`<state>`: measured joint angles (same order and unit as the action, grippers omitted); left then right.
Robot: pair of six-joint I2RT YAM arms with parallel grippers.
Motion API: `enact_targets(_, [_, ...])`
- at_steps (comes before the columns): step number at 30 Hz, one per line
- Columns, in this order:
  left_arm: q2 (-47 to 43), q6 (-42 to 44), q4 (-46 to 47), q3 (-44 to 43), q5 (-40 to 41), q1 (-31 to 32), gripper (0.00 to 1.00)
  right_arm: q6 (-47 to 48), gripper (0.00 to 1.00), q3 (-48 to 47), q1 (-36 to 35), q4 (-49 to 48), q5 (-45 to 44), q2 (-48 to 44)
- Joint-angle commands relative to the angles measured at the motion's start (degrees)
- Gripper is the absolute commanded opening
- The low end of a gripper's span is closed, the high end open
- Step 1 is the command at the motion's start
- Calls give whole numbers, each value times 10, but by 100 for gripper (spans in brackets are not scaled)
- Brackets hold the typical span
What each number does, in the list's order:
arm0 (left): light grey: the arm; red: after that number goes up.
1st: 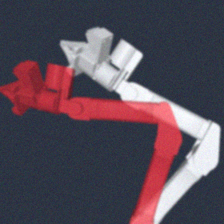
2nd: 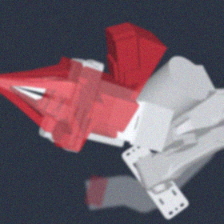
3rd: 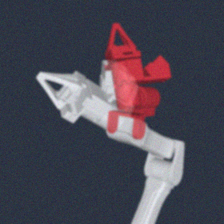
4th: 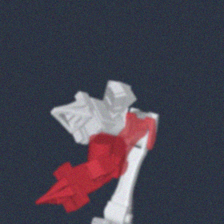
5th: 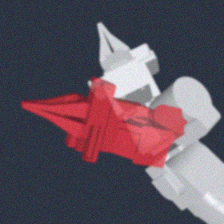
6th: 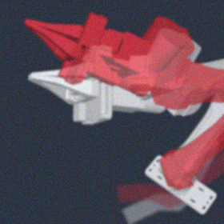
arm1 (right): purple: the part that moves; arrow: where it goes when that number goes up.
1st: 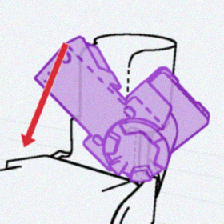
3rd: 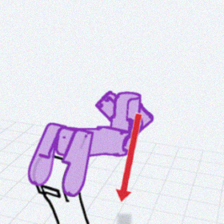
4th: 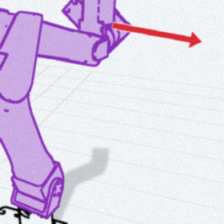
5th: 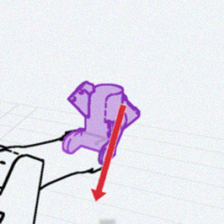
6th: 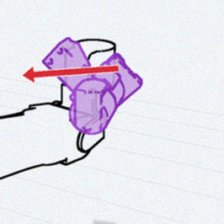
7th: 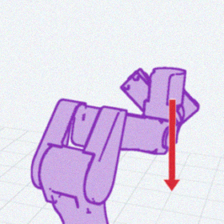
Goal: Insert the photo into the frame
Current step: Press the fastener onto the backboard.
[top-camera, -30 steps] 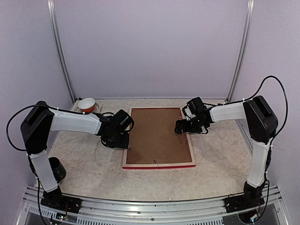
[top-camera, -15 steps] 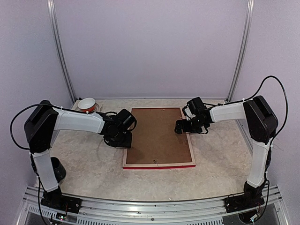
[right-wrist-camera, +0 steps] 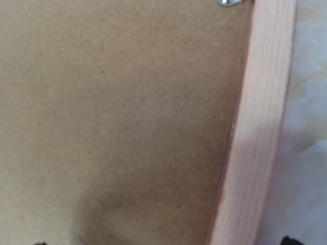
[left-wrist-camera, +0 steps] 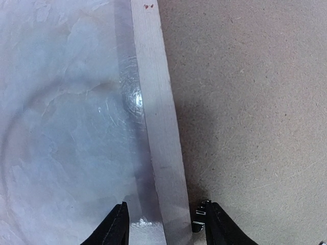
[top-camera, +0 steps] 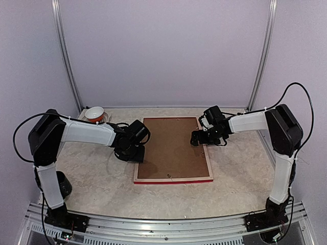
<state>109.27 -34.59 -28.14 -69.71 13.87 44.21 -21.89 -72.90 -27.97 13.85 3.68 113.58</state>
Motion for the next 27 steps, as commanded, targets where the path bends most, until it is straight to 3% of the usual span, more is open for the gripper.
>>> enact_targets(1, [-14, -2, -16, -4, 13, 6, 50, 5, 99, -1, -1, 2, -4, -8])
enact_targets(27, [5, 3, -44, -21, 25, 9, 50, 6, 99, -2, -2, 2, -4, -6])
